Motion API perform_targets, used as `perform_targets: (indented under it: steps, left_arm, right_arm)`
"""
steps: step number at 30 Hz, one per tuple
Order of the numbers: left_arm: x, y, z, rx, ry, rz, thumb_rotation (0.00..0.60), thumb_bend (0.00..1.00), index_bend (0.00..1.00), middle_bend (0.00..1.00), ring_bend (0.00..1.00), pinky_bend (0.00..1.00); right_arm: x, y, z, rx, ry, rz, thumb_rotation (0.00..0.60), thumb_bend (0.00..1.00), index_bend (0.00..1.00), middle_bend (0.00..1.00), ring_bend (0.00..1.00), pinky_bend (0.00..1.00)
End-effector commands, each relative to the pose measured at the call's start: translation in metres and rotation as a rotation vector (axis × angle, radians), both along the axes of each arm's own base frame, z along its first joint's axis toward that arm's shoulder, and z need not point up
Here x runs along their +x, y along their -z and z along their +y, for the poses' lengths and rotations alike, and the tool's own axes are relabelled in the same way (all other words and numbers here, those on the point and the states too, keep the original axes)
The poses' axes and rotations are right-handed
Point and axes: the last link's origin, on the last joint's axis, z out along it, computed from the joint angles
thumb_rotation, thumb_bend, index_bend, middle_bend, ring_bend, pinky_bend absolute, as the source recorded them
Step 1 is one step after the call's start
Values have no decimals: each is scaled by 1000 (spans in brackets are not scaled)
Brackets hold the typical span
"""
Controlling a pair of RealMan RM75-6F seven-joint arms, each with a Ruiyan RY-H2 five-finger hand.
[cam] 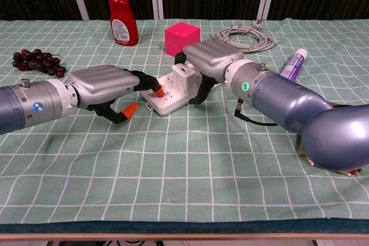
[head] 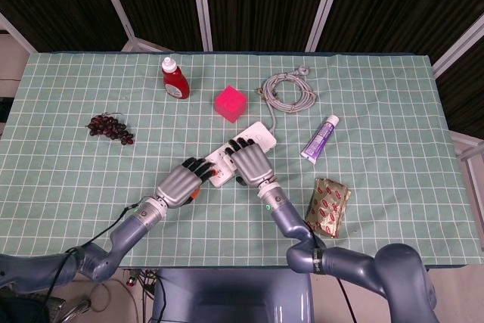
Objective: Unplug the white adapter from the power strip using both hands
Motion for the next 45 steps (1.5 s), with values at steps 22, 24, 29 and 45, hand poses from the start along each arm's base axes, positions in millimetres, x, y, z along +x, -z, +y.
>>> perform_targets:
  steps: [22,24,29,45]
  left_arm:
    - [1,3,-2,-9,-1,-11,600,640,218,153,78,157]
    - [2,4,-2,-11,0,-11,600,640,218,153,78,157]
    - [3,5,-4,-14,2,-14,600,640,218,152,78,157]
    - [2,7,-5,-17,-7,-8,600,639,218,152,78,156]
  right_arm:
    - [4,0,3,-7,-21,-5,600,701,596,265,230,344]
    - [5,-1,3,-11,-21,-6,600,726,627,268,230,346]
    - [6,-6,3,-20,-11,-13,600,741,667,269,230,348]
    - [10,-17,5,-45,-6,-28,600,748,748,269,230,348]
